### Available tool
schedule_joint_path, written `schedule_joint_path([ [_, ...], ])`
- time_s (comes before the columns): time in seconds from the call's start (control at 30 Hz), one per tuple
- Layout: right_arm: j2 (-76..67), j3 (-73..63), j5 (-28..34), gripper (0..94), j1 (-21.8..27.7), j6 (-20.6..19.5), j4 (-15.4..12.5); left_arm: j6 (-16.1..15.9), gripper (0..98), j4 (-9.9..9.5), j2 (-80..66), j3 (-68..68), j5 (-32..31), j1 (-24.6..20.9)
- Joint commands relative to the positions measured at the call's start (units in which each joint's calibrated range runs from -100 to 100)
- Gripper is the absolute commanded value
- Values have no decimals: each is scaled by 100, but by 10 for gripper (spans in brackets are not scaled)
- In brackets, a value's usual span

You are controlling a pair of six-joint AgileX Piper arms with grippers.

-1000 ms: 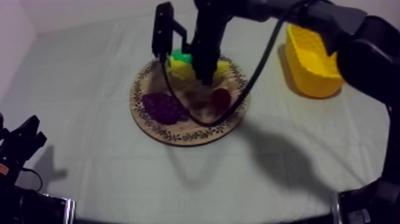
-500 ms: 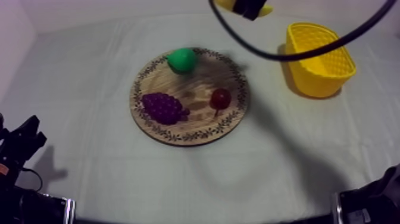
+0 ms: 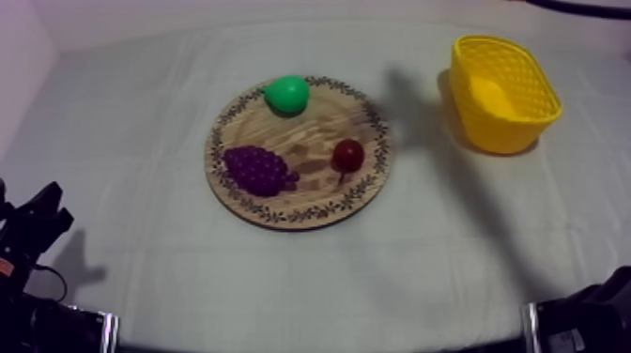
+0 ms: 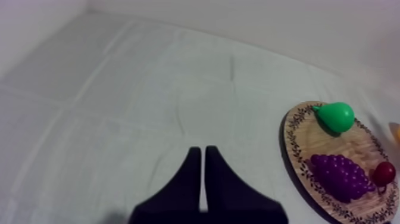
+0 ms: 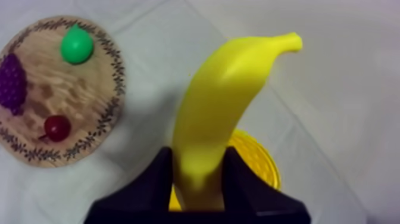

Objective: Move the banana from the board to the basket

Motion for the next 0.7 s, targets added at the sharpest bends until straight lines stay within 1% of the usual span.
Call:
schedule_joint_path([
  [0.0, -118, 146, -112, 114, 170, -278, 82, 0, 0, 0, 0, 1, 2, -1],
  [0.27, -320, 910, -650, 118, 628, -949, 438, 0, 0, 0, 0, 1, 2, -1],
  [0.37, -233, 1161, -823, 119, 768, -1132, 534, 0, 0, 0, 0, 1, 2, -1],
  [0.67, 635, 1704, -1273, 121, 1068, -1405, 543, 0, 0, 0, 0, 1, 2, -1],
])
